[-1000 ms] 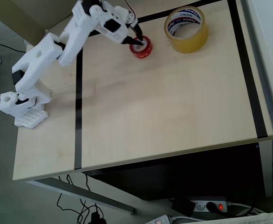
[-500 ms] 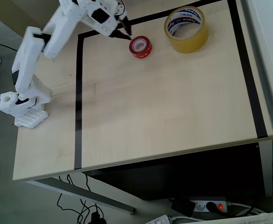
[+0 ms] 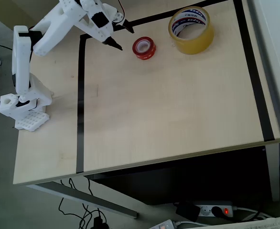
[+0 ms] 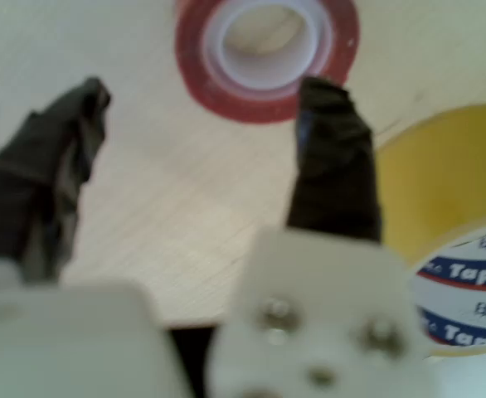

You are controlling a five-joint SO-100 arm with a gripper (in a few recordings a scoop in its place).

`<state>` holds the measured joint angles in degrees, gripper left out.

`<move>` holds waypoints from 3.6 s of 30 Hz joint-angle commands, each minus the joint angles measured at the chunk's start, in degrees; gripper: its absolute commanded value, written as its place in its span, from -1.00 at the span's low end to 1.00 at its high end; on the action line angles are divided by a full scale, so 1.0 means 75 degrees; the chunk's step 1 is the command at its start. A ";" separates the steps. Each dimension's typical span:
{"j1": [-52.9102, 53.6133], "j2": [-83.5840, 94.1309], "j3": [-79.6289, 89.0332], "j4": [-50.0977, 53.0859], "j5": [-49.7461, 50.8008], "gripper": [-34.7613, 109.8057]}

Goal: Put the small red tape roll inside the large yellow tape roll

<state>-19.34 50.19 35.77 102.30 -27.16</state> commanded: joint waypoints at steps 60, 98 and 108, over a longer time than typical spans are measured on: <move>0.0973 -0.2965 -0.6598 -0.4418 -0.0363 -0.52; 0.0762 0.3855 0.1840 0.0176 -0.0164 -0.52; 0.1863 0.9727 0.9879 -0.3445 0.0633 -0.52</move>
<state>-7.91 99.14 85.52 89.03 -23.03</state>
